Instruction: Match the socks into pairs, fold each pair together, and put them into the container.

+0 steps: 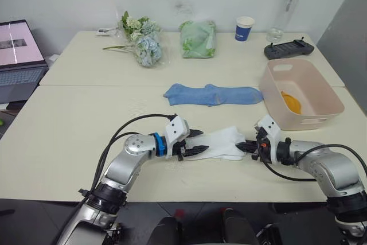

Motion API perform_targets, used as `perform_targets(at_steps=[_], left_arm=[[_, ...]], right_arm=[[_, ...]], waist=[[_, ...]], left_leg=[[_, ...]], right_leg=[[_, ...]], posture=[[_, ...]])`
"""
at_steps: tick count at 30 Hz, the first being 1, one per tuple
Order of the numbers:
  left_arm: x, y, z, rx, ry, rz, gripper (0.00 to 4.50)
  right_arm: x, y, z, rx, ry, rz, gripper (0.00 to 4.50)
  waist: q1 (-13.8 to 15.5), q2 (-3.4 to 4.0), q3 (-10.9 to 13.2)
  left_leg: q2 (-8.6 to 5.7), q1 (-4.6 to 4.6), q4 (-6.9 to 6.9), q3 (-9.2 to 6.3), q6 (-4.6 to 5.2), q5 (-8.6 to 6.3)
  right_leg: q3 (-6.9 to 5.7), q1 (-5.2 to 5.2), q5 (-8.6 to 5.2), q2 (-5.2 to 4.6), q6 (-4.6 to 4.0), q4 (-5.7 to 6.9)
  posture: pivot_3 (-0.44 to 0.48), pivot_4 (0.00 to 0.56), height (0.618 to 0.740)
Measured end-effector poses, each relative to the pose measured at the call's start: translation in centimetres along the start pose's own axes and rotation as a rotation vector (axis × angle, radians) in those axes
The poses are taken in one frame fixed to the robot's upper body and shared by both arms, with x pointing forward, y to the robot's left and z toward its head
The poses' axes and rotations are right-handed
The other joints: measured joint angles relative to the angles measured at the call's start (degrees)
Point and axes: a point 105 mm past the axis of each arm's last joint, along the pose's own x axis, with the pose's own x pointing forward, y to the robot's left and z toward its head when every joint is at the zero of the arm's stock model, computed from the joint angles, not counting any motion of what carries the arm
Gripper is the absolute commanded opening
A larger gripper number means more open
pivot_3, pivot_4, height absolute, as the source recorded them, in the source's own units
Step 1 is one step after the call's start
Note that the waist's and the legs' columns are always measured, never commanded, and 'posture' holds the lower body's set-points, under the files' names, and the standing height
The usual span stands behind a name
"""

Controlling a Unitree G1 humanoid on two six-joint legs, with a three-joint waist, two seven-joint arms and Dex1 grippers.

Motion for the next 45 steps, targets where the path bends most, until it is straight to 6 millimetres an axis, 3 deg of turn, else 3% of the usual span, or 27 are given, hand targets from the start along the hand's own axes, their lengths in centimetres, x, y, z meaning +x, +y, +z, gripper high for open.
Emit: perform_targets(at_steps=[2,6,13,16,20,29,32,35,41,43,45], left_arm=[[0.0,0.1,-1.4,0.009,0.055,-0.002,1.12],[0.1,0.4,-1.6,0.038,0.078,-0.012,0.0],[0.1,0.4,-2.0,0.03,0.105,-0.034,0.0],[0.1,0.4,-2.1,0.021,0.111,-0.036,0.0],[0.2,0.3,-2.1,0.019,0.108,-0.035,0.0],[-0.2,0.2,-1.9,-0.005,0.093,-0.014,0.0],[-1.6,0.1,-1.7,-0.065,0.098,-0.001,0.0],[-4.7,1.0,-0.6,-0.111,0.112,0.049,0.0],[-13.0,5.8,6.6,-0.08,0.02,0.274,0.0],[-14.2,5.9,7.0,-0.094,0.027,0.286,0.0],[-14.3,5.2,5.9,-0.139,0.049,0.271,0.0]], right_arm=[[0.0,0.0,0.0,0.0,0.0,0.0,0.0],[0.1,-0.2,0.1,0.001,0.0,-0.003,0.0],[0.1,-0.1,0.5,0.0,-0.004,0.009,0.0],[0.4,0.8,2.7,0.038,-0.082,0.074,0.0],[0.0,4.2,6.8,0.075,-0.202,0.264,0.0],[0.9,5.8,6.8,0.133,-0.2,0.34,0.0],[2.1,6.5,7.3,0.134,-0.201,0.383,0.0],[2.9,6.6,8.0,0.115,-0.208,0.391,0.0],[6.3,8.3,8.0,0.057,-0.157,0.451,0.0],[7.0,8.5,7.7,0.053,-0.144,0.462,0.0],[7.4,8.4,7.8,0.047,-0.135,0.458,0.0]], waist=[[0.05,0.0,0.0],[0.19,0.0,-0.01],[0.07,0.01,-0.04],[0.0,0.07,-0.07],[0.14,0.04,-0.12],[-0.17,0.07,-0.24],[-0.5,0.09,-0.22],[-0.77,0.11,-0.17],[-1.17,0.13,-0.16],[-1.17,0.18,-0.13],[-1.19,0.18,-0.13]], left_leg=[[-0.01,0.0,0.02,0.0,0.0,0.0],[-0.03,0.0,0.05,-0.03,0.0,0.0],[-0.02,0.05,0.05,-0.03,0.0,0.0],[0.0,0.08,0.05,-0.03,0.0,0.0],[-0.01,0.09,0.05,-0.11,0.0,0.0],[0.02,0.15,0.03,-0.08,0.01,-0.01],[0.03,0.02,0.04,-0.06,0.0,0.0],[0.04,-0.03,0.05,-0.07,0.0,0.0],[0.03,-0.02,0.03,-0.09,0.0,0.0],[-0.01,-0.02,0.01,-0.07,0.0,0.0],[0.0,-0.04,0.01,-0.06,-0.01,0.0]], right_leg=[[0.0,0.02,0.0,0.0,0.0,0.0],[-0.01,0.06,0.0,-0.01,0.0,-0.02],[0.0,0.09,0.0,0.0,0.0,0.0],[0.0,0.11,0.0,0.0,0.0,0.02],[-0.05,0.19,0.0,0.0,0.0,-0.05],[-0.04,0.19,0.0,0.0,0.0,0.0],[0.01,-0.04,0.0,0.01,0.0,0.13],[0.01,-0.1,0.0,0.02,0.0,0.16],[-0.02,-0.08,0.0,0.03,0.0,0.08],[0.01,-0.08,0.0,-0.02,0.01,0.01],[0.03,-0.09,0.0,-0.03,0.01,-0.01]], posture=[[0.0,0.15,0.74],[0.0,0.15,0.74],[0.0,0.15,0.74],[0.0,0.15,0.74],[0.0,0.15,0.74],[0.0,0.15,0.74],[0.0,0.15,0.74],[0.0,0.15,0.74],[0.0,0.15,0.74],[0.0,0.15,0.74],[0.0,0.15,0.74]])
